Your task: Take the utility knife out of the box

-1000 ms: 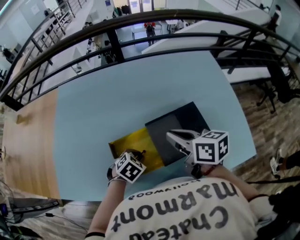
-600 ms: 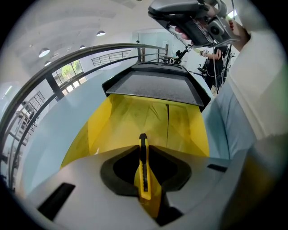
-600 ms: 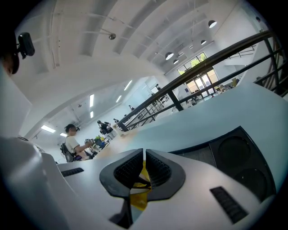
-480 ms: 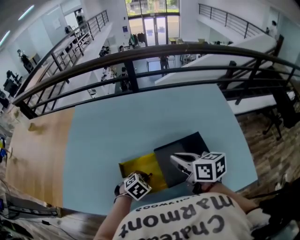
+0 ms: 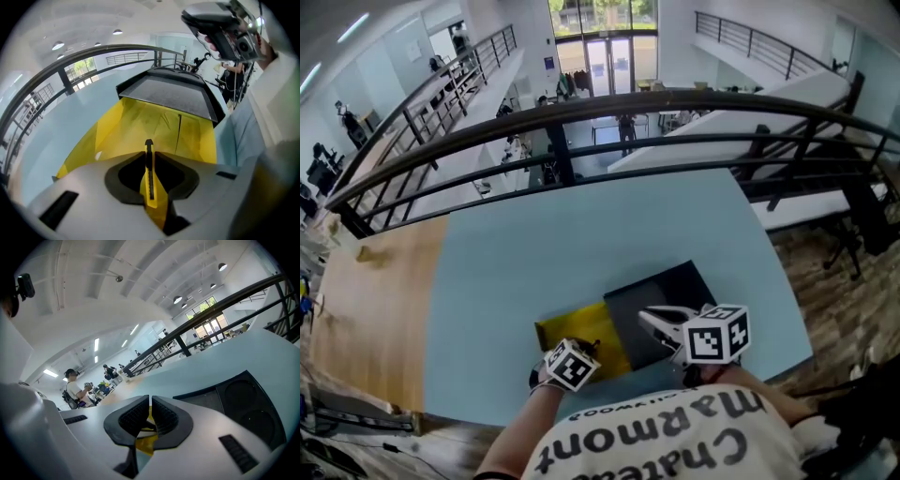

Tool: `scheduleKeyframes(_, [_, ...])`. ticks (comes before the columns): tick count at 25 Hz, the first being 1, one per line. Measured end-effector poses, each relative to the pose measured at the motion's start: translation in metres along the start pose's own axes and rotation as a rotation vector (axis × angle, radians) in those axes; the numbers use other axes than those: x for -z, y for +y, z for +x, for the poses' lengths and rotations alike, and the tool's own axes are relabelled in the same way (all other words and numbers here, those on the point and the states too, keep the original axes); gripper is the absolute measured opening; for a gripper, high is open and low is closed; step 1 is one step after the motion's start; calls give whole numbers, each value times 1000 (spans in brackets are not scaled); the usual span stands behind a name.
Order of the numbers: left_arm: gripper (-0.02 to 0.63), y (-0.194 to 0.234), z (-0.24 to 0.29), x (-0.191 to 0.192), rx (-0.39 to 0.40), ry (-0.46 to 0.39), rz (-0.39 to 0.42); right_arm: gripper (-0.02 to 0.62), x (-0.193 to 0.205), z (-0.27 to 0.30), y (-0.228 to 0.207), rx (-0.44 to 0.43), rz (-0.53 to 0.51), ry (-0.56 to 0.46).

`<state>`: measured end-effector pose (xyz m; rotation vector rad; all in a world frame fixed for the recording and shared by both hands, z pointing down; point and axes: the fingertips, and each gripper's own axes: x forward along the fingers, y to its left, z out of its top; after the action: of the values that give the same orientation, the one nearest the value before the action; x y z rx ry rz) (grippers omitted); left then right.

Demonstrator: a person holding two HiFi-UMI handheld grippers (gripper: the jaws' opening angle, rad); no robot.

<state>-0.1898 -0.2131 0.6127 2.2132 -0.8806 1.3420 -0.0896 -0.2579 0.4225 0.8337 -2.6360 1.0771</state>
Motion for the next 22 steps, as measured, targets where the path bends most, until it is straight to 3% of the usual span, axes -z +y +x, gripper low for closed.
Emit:
scheduleKeyframes(6, [63, 11, -17, -19, -31, -110, -110, 43, 4, -2, 4, -3, -3, -3])
scheduleKeyframes(12, [61, 19, -39, -52, -105, -294, -203, 43, 8, -9, 1, -25, -11, 14])
scheduleKeyframes(17, [63, 31, -63, -67, -100, -404, -322, 43, 10, -2, 6, -43, -23, 34])
scheduleKeyframes(22, [63, 31, -89, -77, -92, -474, -351, 43, 12, 0, 15, -70, -32, 57])
